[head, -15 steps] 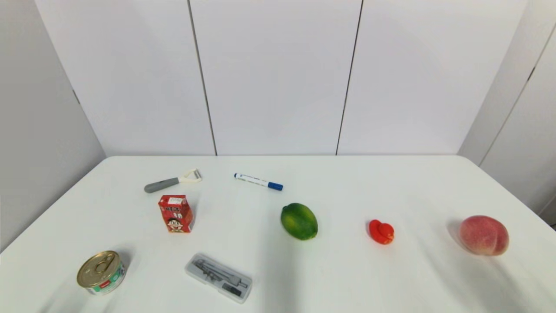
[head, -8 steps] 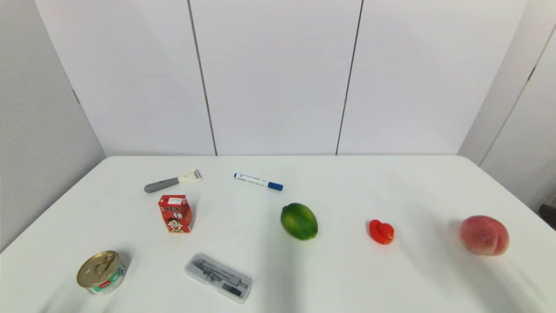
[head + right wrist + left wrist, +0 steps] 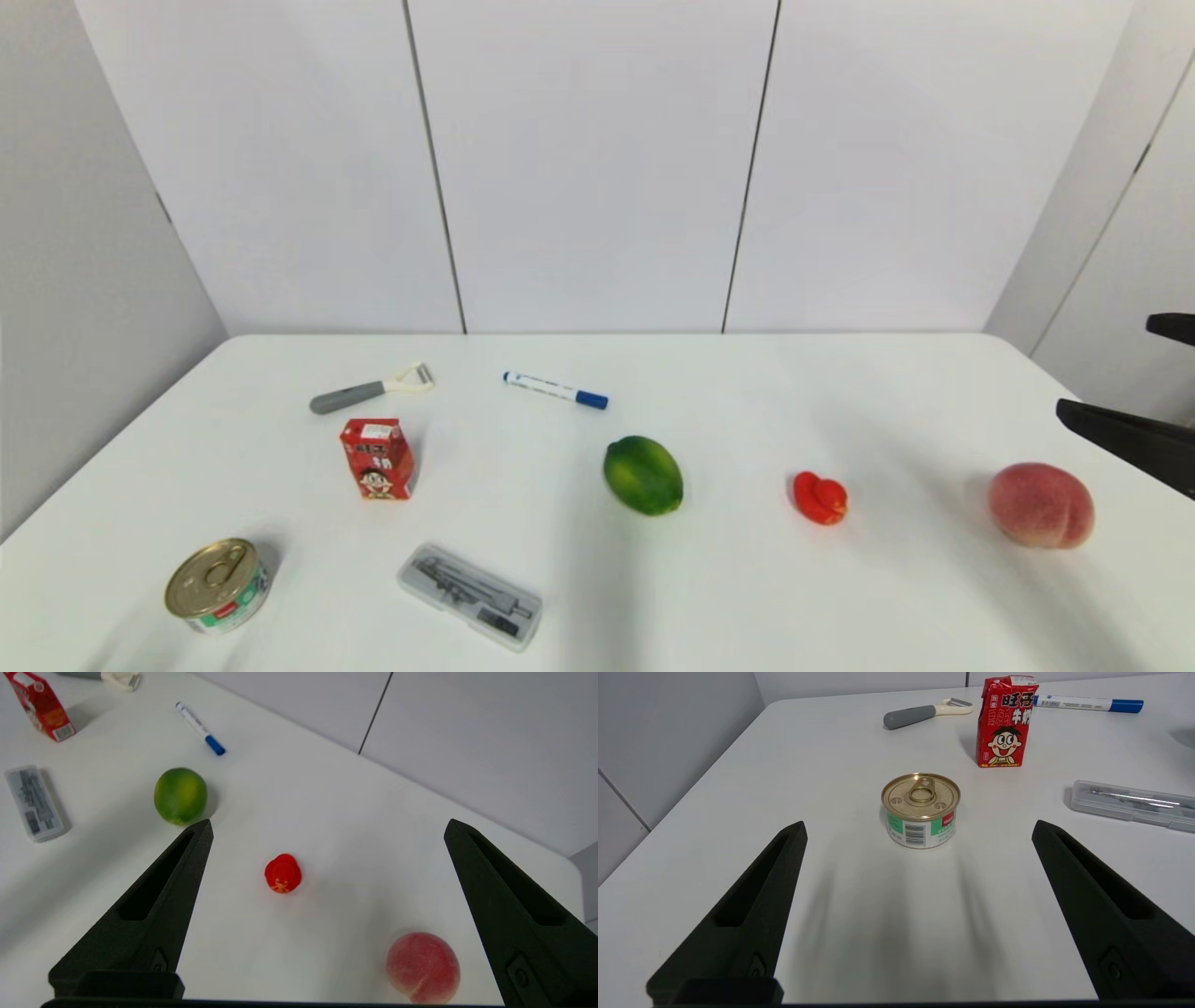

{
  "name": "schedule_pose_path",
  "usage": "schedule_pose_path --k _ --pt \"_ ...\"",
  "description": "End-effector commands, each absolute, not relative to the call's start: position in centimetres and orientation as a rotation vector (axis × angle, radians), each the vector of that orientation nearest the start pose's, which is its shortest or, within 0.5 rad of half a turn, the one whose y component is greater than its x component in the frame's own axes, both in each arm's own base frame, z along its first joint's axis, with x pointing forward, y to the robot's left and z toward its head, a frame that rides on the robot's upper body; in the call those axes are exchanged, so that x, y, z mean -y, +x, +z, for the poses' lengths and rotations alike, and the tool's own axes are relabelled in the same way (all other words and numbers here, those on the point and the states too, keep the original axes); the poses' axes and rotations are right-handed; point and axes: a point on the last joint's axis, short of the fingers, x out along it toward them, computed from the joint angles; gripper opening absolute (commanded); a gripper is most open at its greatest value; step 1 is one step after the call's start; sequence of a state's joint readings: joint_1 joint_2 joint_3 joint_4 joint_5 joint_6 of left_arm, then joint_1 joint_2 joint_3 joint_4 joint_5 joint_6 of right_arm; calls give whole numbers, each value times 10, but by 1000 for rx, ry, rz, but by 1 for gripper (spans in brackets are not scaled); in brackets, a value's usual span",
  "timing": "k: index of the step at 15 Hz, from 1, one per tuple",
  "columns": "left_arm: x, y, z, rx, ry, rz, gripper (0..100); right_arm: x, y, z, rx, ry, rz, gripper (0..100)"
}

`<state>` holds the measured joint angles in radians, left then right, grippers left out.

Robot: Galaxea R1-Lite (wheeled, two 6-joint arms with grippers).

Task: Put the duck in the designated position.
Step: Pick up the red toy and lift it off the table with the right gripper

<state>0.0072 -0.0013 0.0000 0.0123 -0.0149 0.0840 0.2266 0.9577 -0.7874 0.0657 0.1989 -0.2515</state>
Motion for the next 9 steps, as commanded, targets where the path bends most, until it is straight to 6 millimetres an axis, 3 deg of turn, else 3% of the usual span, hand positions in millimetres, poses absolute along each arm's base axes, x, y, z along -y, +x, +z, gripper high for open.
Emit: schedule_pose_path --k 1,4,9 --pt "1 -23 74 -12 86 -8 100 -43 139 271 -297 -251 511 100" --pt "1 -23 74 -12 84 -8 100 -60 159 267 -344 -262 587 100" --pt "1 -23 74 -12 84 -8 100 -84 185 239 -481 -289 668 100"
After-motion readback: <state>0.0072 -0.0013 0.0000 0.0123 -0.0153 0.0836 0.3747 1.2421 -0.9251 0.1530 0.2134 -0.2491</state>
